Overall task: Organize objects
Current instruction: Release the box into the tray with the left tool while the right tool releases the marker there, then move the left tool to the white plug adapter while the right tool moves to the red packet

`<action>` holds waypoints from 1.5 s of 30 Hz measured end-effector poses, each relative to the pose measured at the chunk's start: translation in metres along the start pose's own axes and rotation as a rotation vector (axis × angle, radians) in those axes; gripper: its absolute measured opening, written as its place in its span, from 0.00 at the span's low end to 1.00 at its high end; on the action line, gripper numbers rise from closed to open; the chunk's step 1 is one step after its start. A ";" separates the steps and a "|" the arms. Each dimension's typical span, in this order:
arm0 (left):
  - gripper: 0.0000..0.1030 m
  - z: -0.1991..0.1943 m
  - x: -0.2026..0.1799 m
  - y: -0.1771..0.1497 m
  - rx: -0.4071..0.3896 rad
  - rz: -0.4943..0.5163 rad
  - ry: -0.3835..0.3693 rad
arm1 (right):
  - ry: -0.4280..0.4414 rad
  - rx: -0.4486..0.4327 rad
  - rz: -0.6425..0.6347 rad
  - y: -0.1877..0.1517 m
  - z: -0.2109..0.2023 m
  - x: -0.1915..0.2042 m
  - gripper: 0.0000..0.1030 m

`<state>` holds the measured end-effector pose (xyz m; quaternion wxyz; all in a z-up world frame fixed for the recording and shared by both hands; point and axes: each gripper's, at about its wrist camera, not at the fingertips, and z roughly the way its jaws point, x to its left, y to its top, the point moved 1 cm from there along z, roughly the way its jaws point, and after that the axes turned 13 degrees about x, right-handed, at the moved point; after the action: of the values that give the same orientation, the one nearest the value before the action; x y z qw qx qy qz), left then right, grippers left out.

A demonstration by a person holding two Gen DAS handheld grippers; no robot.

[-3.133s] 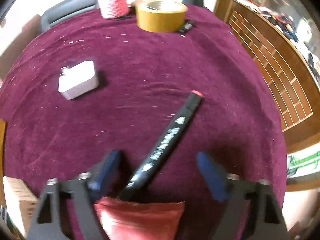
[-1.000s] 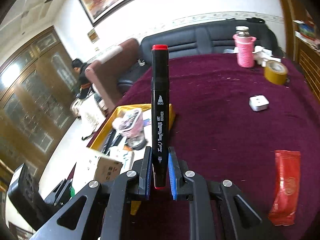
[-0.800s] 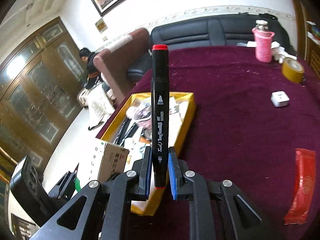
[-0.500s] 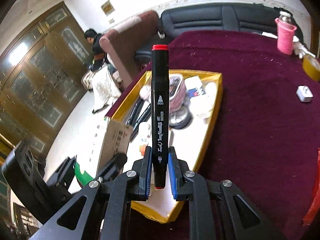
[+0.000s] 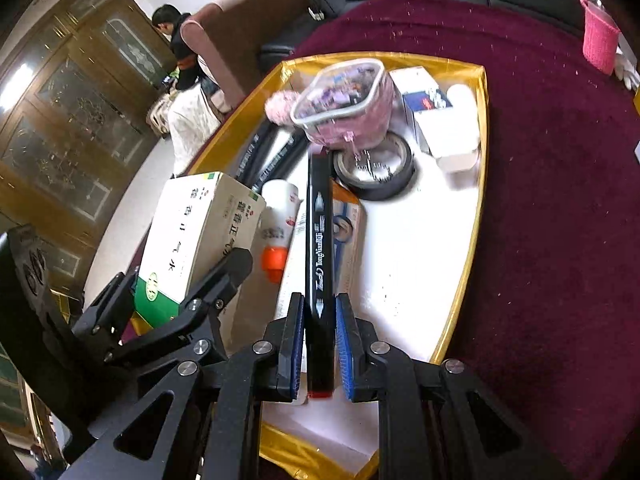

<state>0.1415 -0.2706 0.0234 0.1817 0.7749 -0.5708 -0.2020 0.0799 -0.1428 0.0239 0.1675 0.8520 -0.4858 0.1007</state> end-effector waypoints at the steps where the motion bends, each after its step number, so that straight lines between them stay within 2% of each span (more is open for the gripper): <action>1: 0.69 0.000 0.000 0.001 -0.003 0.004 0.006 | -0.004 0.006 0.003 0.001 0.003 -0.001 0.17; 12: 0.71 0.000 -0.002 0.005 0.012 -0.008 0.007 | -0.051 -0.014 -0.015 0.000 0.002 0.001 0.17; 22: 0.87 -0.017 -0.011 0.007 -0.016 -0.008 0.042 | 0.005 -0.075 -0.006 -0.007 -0.019 -0.008 0.20; 25: 0.89 -0.024 -0.019 0.008 -0.032 0.002 0.060 | 0.025 -0.108 -0.003 -0.012 -0.032 -0.015 0.34; 27: 0.90 -0.031 -0.026 0.008 -0.048 0.017 0.073 | 0.036 -0.149 -0.003 -0.018 -0.044 -0.021 0.51; 29: 0.91 -0.037 -0.032 0.008 -0.063 0.030 0.082 | 0.041 -0.183 0.000 -0.024 -0.054 -0.026 0.58; 36: 0.92 -0.058 -0.068 0.013 -0.106 0.101 0.085 | 0.041 -0.267 0.062 -0.043 -0.089 -0.072 0.63; 45: 0.92 -0.062 -0.133 0.020 -0.111 0.228 0.071 | 0.018 -0.362 0.257 -0.083 -0.138 -0.180 0.66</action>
<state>0.1218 -0.1458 0.1010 0.2664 0.7002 -0.6364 -0.1837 0.0591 0.0918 0.0757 0.3078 0.7382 -0.5989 0.0402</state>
